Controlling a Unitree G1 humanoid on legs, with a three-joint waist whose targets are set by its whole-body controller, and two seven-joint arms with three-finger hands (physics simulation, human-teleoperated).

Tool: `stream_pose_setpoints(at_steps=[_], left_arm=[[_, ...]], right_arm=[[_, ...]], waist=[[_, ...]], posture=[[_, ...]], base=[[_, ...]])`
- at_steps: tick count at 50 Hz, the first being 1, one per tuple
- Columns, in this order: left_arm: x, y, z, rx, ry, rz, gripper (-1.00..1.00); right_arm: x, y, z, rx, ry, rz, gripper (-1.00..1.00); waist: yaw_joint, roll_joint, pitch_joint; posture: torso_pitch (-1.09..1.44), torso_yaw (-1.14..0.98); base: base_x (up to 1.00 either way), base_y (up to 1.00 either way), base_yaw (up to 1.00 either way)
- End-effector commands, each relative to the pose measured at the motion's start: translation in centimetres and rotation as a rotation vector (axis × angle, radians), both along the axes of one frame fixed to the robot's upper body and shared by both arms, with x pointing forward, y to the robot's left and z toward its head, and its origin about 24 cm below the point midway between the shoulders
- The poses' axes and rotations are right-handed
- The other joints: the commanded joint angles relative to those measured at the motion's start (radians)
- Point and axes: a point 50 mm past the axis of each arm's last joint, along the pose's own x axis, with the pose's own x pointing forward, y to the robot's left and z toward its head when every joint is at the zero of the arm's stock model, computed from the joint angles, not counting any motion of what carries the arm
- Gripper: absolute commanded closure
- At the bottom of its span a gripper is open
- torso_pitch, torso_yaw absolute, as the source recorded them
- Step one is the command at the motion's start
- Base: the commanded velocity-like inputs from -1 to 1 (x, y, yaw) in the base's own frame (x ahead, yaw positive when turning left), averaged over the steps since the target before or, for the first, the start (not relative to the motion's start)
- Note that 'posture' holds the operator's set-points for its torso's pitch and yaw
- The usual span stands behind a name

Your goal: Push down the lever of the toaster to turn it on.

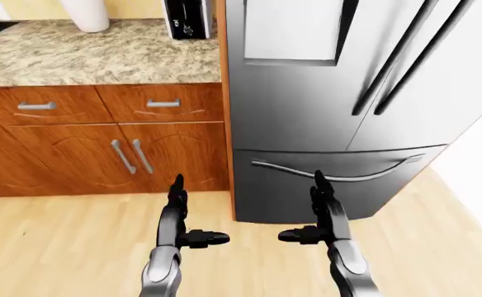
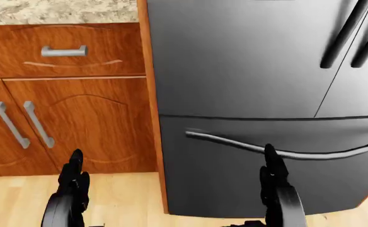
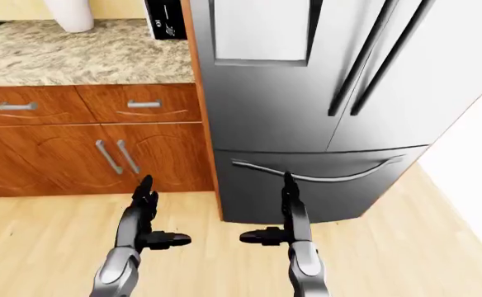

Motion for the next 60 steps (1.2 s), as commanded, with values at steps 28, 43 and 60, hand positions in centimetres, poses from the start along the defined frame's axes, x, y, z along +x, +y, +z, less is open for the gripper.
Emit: stream_pose_setpoints(at_steps=[28, 43, 60], left_arm=[[0.97, -0.12, 3.03, 0.01, -0.167, -0.009, -1.0], [0.95, -0.05, 3.09, 0.01, -0.169, -0.005, -1.0], [1.03, -0.04, 3.17, 0.009, -0.17, -0.001, -1.0]], right_arm=[[0.91, 0.04, 2.99, -0.008, -0.161, 0.012, -1.0], [1.0, -0.05, 2.89, -0.009, -0.162, 0.01, -1.0], [0.99, -0.07, 2.96, -0.003, -0.167, 0.01, -1.0]], waist=[[0.005, 0.015, -0.077], [0.0, 0.033, -0.057], [0.015, 0.022, -0.057]], posture=[[0.0, 0.0], [0.0, 0.0], [0.0, 0.0]], base=[[0.0, 0.02, 0.0], [0.0, 0.07, 0.0], [0.0, 0.37, 0.0]])
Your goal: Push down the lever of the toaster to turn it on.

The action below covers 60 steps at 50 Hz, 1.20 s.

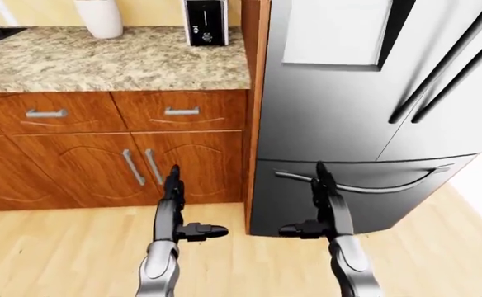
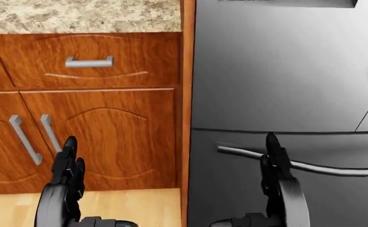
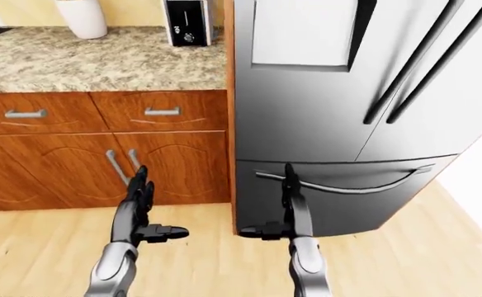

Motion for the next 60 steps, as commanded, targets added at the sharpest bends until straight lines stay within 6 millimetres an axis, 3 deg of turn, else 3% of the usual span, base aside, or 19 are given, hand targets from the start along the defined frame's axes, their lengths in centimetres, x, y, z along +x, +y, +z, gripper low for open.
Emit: stream_pose_setpoints(at_steps=[1, 11, 12, 17, 21, 23, 24, 26, 33, 36, 37, 38, 41, 45, 48, 49, 50, 55, 60], left_arm=[[0.45, -0.19, 1.47, 0.001, -0.08, -0.01, -1.0], [0.31, -0.22, 1.62, 0.002, -0.082, -0.009, -1.0], [0.3, -0.23, 1.62, 0.003, -0.082, -0.009, -1.0], [0.29, -0.21, 1.67, 0.003, -0.082, -0.008, -1.0], [0.38, -0.17, 1.53, 0.003, -0.082, -0.008, -1.0], [0.36, -0.19, 1.58, 0.003, -0.083, -0.008, -1.0], [0.42, -0.17, 1.53, 0.003, -0.083, -0.007, -1.0], [0.46, -0.16, 1.54, 0.004, -0.083, -0.007, -1.0], [0.44, -0.15, 1.53, 0.004, -0.083, -0.006, -1.0], [0.42, -0.15, 1.52, 0.005, -0.084, -0.005, -1.0], [0.42, -0.15, 1.53, 0.005, -0.084, -0.005, -1.0], [0.44, -0.13, 1.5, 0.005, -0.084, -0.005, -1.0], [0.5, -0.12, 1.49, 0.004, -0.084, -0.005, -1.0], [0.45, -0.15, 1.58, 0.004, -0.084, -0.005, -1.0], [0.45, -0.16, 1.56, 0.004, -0.084, -0.004, -1.0], [0.44, -0.16, 1.54, 0.004, -0.084, -0.004, -1.0], [0.43, -0.16, 1.6, 0.003, -0.084, -0.004, -1.0], [0.49, -0.13, 1.48, 0.003, -0.084, -0.004, -1.0], [0.34, -0.2, 1.61, 0.002, -0.087, -0.005, -1.0]], right_arm=[[0.54, -0.04, 1.66, -0.004, -0.087, 0.0, -1.0], [0.51, -0.04, 1.55, -0.007, -0.088, 0.002, -1.0], [0.46, -0.01, 1.65, -0.008, -0.088, 0.002, -1.0], [0.4, 0.0, 1.62, -0.008, -0.089, 0.003, -1.0], [0.35, 0.05, 1.74, -0.009, -0.089, 0.004, -1.0], [0.37, 0.05, 1.73, -0.008, -0.089, 0.004, -1.0], [0.47, -0.01, 1.57, -0.009, -0.088, 0.004, -1.0], [0.52, -0.05, 1.47, -0.008, -0.088, 0.003, -1.0], [0.5, -0.03, 1.54, -0.008, -0.089, 0.005, -1.0], [0.48, 0.01, 1.62, -0.008, -0.089, 0.007, -1.0], [0.49, 0.0, 1.58, -0.008, -0.089, 0.006, -1.0], [0.55, -0.02, 1.48, -0.008, -0.089, 0.007, -1.0], [0.43, 0.08, 1.73, -0.007, -0.089, 0.007, -1.0], [0.48, 0.06, 1.61, -0.008, -0.089, 0.008, -1.0], [0.53, 0.04, 1.54, -0.012, -0.091, 0.008, -1.0], [0.53, 0.03, 1.5, -0.014, -0.09, 0.008, -1.0], [0.53, 0.0, 1.53, -0.015, -0.093, 0.006, -1.0], [0.45, 0.15, 1.57, -0.005, -0.092, 0.012, -1.0], [0.53, 0.1, 1.35, -0.008, -0.091, 0.017, -1.0]], waist=[[0.001, 0.002, -0.012], [0.011, -0.043, -0.018], [0.011, -0.02, -0.015], [-0.013, -0.059, -0.021], [-0.021, -0.007, 0.0], [-0.018, 0.071, -0.023], [-0.018, 0.074, -0.045], [-0.008, 0.043, -0.011], [-0.018, -0.039, -0.004], [-0.026, -0.116, -0.022], [-0.039, -0.066, -0.008], [-0.029, -0.084, -0.015], [-0.03, -0.076, -0.028], [-0.029, -0.024, -0.011], [-0.034, 0.047, -0.012], [-0.031, 0.098, -0.029], [-0.025, 0.049, -0.005], [-0.014, 0.031, -0.028], [0.017, 0.003, -0.014]], posture=[[0.0, 0.0], [0.0, 0.0], [0.0, 0.0], [0.0, 0.0], [0.0, 0.0], [0.0, 0.0], [0.0, 0.0], [0.0, 0.0], [0.0, 0.0], [0.0, 0.0], [0.0, 0.0], [0.0, 0.0], [0.0, 0.0], [0.0, 0.0], [0.0, 0.0], [0.0, 0.0], [0.0, 0.0], [0.0, 0.0], [0.0, 0.0]], base=[[0.0, 0.34, 0.0], [0.0, 0.34, 0.0], [0.0, 0.34, 0.0], [0.0, 0.35, 0.0], [0.0, 0.34, 0.0], [0.0, 0.34, 0.0], [0.0, 0.34, 0.0], [0.0, 0.34, 0.0], [0.0, 0.34, 0.0], [0.0, 0.34, 0.0], [0.0, 0.34, 0.0], [0.0, 0.34, 0.0], [0.0, 0.34, 0.0], [0.0, 0.34, 0.0], [0.0, 0.23, 0.0], [0.0, 0.0, 0.0], [0.0, 0.0, 0.0], [0.0, 0.0, 0.02], [0.0, 0.0, 1.0]])
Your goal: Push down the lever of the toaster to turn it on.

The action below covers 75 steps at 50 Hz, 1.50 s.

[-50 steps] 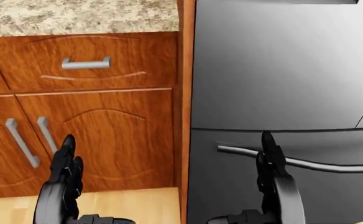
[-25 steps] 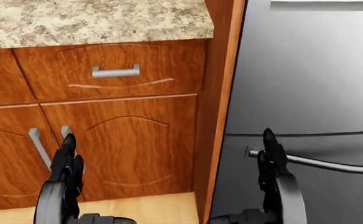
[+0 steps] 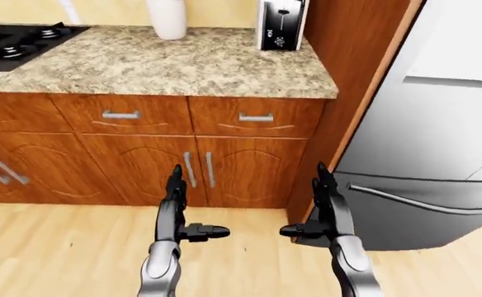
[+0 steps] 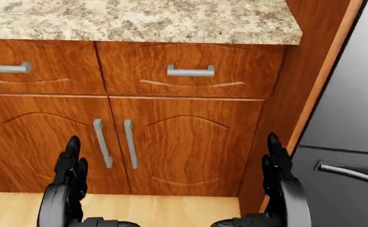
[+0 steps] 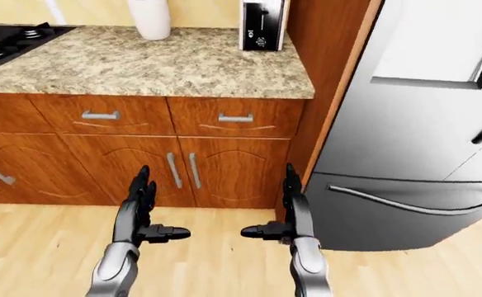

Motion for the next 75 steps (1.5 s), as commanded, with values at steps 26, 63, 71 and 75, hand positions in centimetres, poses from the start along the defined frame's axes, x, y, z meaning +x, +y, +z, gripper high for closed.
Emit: stream_pose_setpoints(at_steps=[26, 63, 71, 75], left_arm=[[5.1, 1.0, 7.2, -0.064, -0.094, 0.011, -1.0], [8.3, 0.4, 24.7, -0.005, -0.271, -0.081, -1.0], [8.3, 0.4, 25.0, -0.017, -0.28, -0.079, -1.0], [8.2, 0.5, 25.1, -0.019, -0.284, -0.079, -1.0]], right_arm=[[4.4, 0.4, 8.0, -0.018, -0.123, -0.046, -1.0], [4.2, -0.5, 26.0, 0.001, -0.348, -0.068, -1.0], [4.4, -0.4, 25.9, 0.002, -0.348, -0.067, -1.0], [4.5, -0.4, 25.8, 0.0, -0.346, -0.065, -1.0]], waist=[[-0.035, -0.011, -0.046], [-0.022, -0.015, -0.017], [-0.025, -0.001, -0.019], [-0.027, 0.009, -0.013]], posture=[[0.0, 0.0], [0.0, 0.0], [0.0, 0.0], [0.0, 0.0]], base=[[0.0, 0.0, 0.22], [0.0, 0.0, 0.0], [0.06, 0.0, 0.0], [0.11, 0.0, 0.0]])
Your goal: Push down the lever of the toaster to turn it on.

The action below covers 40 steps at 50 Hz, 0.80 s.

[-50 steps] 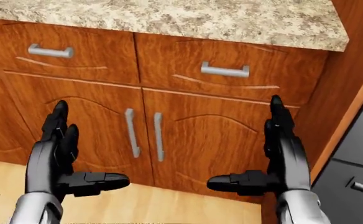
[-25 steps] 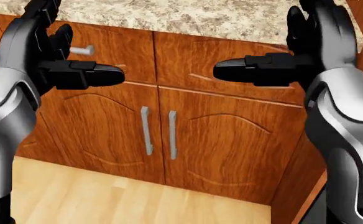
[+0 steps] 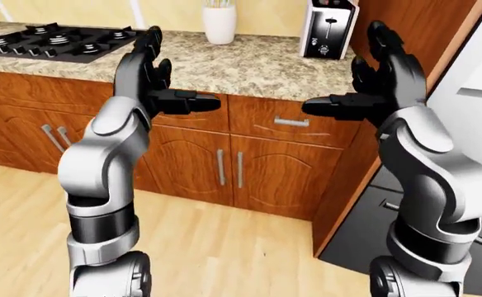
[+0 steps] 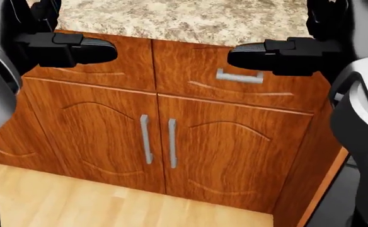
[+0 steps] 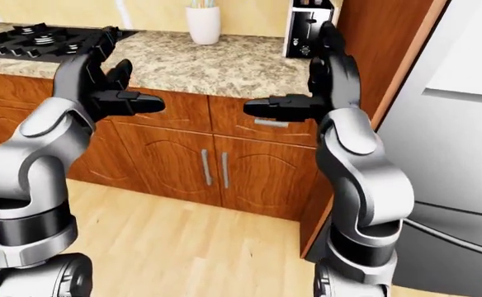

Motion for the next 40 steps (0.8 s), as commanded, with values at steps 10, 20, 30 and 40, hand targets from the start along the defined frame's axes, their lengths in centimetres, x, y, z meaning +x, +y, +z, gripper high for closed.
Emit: stream_pose_setpoints(at_steps=[10, 20, 30, 40], left_arm=[[-0.46, -0.01, 1.76, -0.002, -0.086, 0.0, -1.0], [-0.42, -0.04, 1.8, -0.001, -0.088, 0.0, -1.0], [-0.34, -0.01, 1.7, -0.003, -0.087, 0.003, -1.0], [-0.33, -0.08, 1.72, 0.0, -0.088, 0.0, -1.0]], right_arm=[[-0.42, 0.18, 1.39, -0.001, -0.082, 0.011, -1.0], [-0.44, 0.32, 1.4, -0.004, -0.082, 0.015, -1.0], [-0.29, 0.3, 1.29, -0.007, -0.081, 0.013, -1.0], [-0.4, 0.27, 1.4, -0.007, -0.085, 0.011, -1.0]], waist=[[0.005, -0.055, -0.011], [-0.006, 0.016, -0.012], [0.004, 0.021, -0.014], [0.005, -0.069, -0.018]], posture=[[0.0, 0.0], [0.0, 0.0], [0.0, 0.0], [0.0, 0.0]], base=[[0.14, 0.0, 0.0], [0.22, 0.0, 0.0], [0.24, 0.0, 0.0], [0.23, 0.0, 0.0]])
